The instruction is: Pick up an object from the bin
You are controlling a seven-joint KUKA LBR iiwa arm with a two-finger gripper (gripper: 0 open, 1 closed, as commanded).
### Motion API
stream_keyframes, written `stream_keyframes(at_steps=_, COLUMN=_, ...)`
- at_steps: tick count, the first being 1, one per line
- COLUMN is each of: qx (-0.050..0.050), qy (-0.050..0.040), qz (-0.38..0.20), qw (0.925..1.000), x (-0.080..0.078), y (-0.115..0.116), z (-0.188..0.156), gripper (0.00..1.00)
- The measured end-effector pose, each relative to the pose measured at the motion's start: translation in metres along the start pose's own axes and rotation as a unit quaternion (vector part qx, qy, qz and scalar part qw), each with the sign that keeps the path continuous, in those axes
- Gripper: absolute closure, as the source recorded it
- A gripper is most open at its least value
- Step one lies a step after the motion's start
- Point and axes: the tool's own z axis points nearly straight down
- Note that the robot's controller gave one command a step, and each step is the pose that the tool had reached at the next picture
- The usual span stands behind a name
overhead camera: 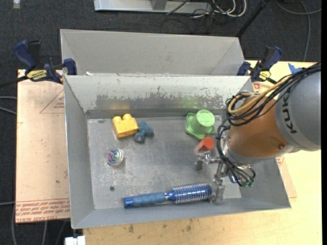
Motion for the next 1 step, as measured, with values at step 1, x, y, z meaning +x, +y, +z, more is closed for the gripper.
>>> stream_keyframes(at_steps=1, qx=0.001, qy=-0.0046, qz=-0.035, qw=0.9994, x=-0.0117, y=0.0623, z=0.0066, gripper=0.0)
